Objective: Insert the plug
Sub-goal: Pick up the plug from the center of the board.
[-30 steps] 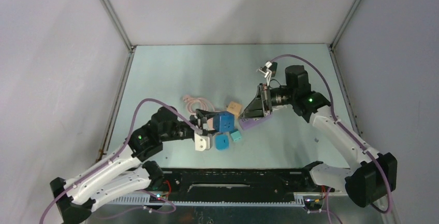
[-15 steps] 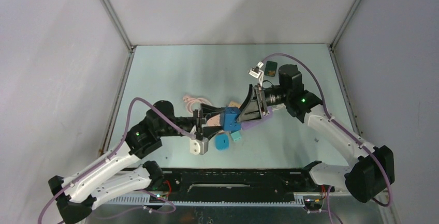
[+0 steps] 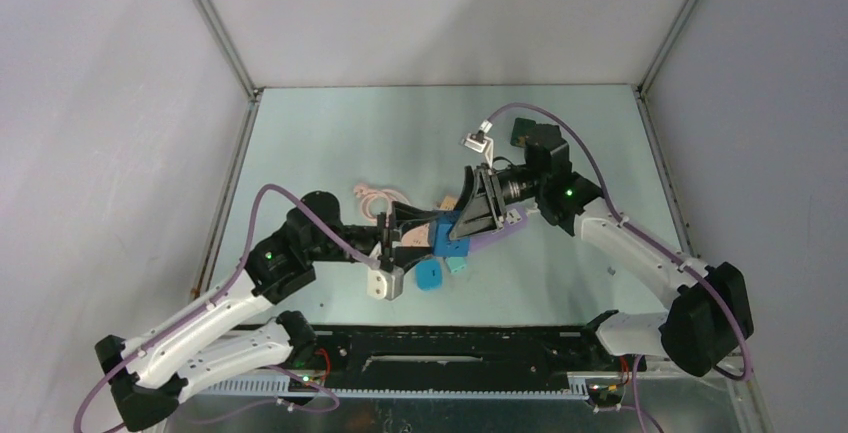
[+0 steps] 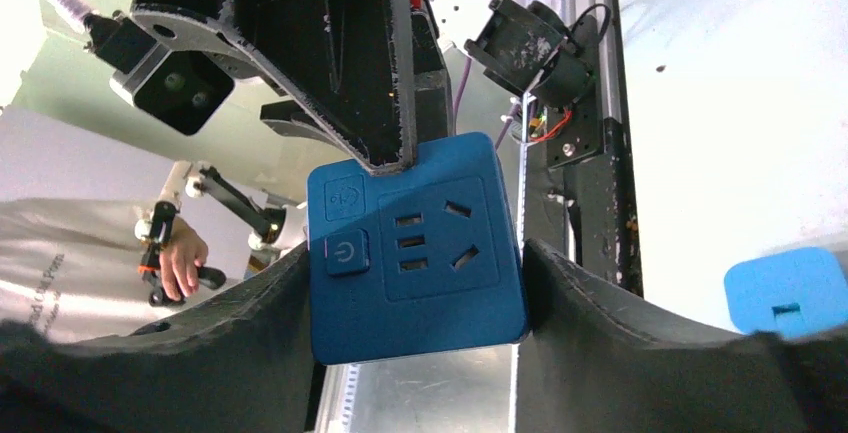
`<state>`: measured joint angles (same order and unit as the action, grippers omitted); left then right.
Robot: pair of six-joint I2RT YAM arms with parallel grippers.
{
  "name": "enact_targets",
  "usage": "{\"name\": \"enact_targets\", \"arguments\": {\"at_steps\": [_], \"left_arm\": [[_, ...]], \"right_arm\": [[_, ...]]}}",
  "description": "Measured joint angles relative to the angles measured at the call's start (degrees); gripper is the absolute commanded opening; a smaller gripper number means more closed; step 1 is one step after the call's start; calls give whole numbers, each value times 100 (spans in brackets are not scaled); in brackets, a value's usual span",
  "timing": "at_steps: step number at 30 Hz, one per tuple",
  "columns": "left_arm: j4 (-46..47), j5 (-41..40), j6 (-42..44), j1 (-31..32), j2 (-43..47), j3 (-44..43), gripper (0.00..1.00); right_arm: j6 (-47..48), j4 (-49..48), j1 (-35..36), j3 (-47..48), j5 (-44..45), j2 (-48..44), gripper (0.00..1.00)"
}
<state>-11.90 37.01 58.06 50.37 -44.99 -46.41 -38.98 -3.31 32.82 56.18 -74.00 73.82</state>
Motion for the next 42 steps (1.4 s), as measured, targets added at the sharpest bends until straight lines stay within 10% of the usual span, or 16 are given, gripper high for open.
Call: {"name": "enact_targets", "arguments": {"at_steps": [5, 8, 10, 13, 15, 16, 24, 42], "left_arm": [[-70, 72, -7, -2, 0, -48, 0], [-101, 83, -9, -2, 0, -61, 0], [-114, 90, -9, -2, -2, -74, 4], [-122, 90, -9, -2, -2, -83, 39], [-118, 81, -13, -2, -2, -83, 94], [-114, 72, -22, -2, -2, -83, 99], [638, -439, -621, 2, 44, 72, 100], [1276, -2782, -6454, 2, -638, -380, 100]], "right_arm": [[-101, -299, 4, 0, -243, 109, 34], [-140, -374, 7, 0, -319, 146, 0], [-157, -420, 7, 0, -356, 166, 0], [-157, -439, 7, 0, -376, 173, 0], [-157, -446, 7, 0, -374, 170, 0], [-157, -444, 7, 0, -372, 170, 0], [61, 144, -275, 2, -153, -9, 0], [1722, 2179, -1908, 2, 2350, -2048, 0]]}}
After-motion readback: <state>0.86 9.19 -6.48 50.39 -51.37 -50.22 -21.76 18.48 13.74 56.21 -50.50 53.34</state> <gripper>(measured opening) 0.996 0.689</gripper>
